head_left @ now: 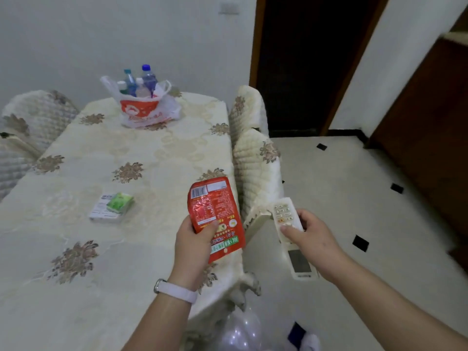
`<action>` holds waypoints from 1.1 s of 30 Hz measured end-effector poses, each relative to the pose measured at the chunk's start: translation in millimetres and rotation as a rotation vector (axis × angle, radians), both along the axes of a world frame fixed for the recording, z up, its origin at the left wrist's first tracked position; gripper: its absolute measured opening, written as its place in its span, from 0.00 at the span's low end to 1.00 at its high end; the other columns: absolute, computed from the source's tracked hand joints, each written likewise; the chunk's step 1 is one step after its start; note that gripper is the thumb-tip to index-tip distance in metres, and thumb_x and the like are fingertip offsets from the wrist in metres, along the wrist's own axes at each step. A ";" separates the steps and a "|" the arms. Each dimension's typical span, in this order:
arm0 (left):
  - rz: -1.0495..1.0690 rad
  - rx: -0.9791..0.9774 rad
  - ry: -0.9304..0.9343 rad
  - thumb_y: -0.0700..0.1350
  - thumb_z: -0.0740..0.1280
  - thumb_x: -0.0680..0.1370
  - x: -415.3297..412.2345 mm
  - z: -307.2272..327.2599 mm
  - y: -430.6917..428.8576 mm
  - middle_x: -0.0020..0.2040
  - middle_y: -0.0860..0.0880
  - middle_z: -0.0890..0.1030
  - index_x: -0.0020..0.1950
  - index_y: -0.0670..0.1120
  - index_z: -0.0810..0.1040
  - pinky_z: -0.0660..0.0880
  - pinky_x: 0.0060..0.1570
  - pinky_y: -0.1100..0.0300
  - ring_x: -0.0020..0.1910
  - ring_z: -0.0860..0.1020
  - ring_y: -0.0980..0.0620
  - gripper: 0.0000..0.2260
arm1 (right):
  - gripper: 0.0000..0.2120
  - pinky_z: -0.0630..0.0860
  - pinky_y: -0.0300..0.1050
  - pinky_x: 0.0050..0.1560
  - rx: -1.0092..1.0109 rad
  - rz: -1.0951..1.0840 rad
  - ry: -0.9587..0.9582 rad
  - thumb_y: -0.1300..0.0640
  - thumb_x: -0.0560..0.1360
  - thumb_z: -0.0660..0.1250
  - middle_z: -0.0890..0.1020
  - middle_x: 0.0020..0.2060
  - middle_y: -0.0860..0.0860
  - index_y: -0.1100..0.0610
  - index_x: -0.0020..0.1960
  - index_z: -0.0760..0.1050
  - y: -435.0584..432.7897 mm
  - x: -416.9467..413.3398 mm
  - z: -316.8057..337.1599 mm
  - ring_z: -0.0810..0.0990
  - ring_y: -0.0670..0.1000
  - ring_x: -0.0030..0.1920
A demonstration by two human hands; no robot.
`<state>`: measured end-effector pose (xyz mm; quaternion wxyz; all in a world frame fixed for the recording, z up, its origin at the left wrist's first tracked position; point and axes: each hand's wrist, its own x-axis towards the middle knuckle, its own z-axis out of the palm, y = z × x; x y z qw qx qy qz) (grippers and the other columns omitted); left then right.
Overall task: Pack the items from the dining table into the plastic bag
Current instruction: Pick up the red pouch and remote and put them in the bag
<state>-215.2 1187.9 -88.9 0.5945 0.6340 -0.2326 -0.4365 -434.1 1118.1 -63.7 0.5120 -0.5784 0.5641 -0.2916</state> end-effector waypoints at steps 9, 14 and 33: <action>-0.265 0.023 0.022 0.40 0.71 0.76 -181.0 22.2 -124.6 0.51 0.47 0.86 0.59 0.48 0.79 0.81 0.48 0.43 0.47 0.85 0.43 0.12 | 0.09 0.74 0.32 0.35 0.036 -0.219 -0.080 0.60 0.73 0.71 0.84 0.43 0.46 0.49 0.51 0.78 -74.3 -173.4 -11.2 0.82 0.41 0.37; -0.361 0.021 0.009 0.35 0.70 0.75 -296.4 29.8 -199.0 0.49 0.44 0.86 0.55 0.45 0.80 0.82 0.41 0.49 0.45 0.85 0.43 0.10 | 0.10 0.76 0.35 0.37 0.047 -0.353 -0.091 0.60 0.73 0.71 0.84 0.44 0.46 0.50 0.52 0.78 -120.2 -286.8 -17.7 0.82 0.44 0.39; -0.556 0.128 0.027 0.41 0.71 0.76 -376.8 -15.0 -440.3 0.50 0.48 0.86 0.59 0.48 0.78 0.81 0.50 0.41 0.46 0.85 0.44 0.12 | 0.06 0.76 0.41 0.40 0.127 -0.612 -0.016 0.51 0.77 0.67 0.82 0.45 0.45 0.49 0.52 0.73 -328.6 -366.6 -48.1 0.82 0.46 0.43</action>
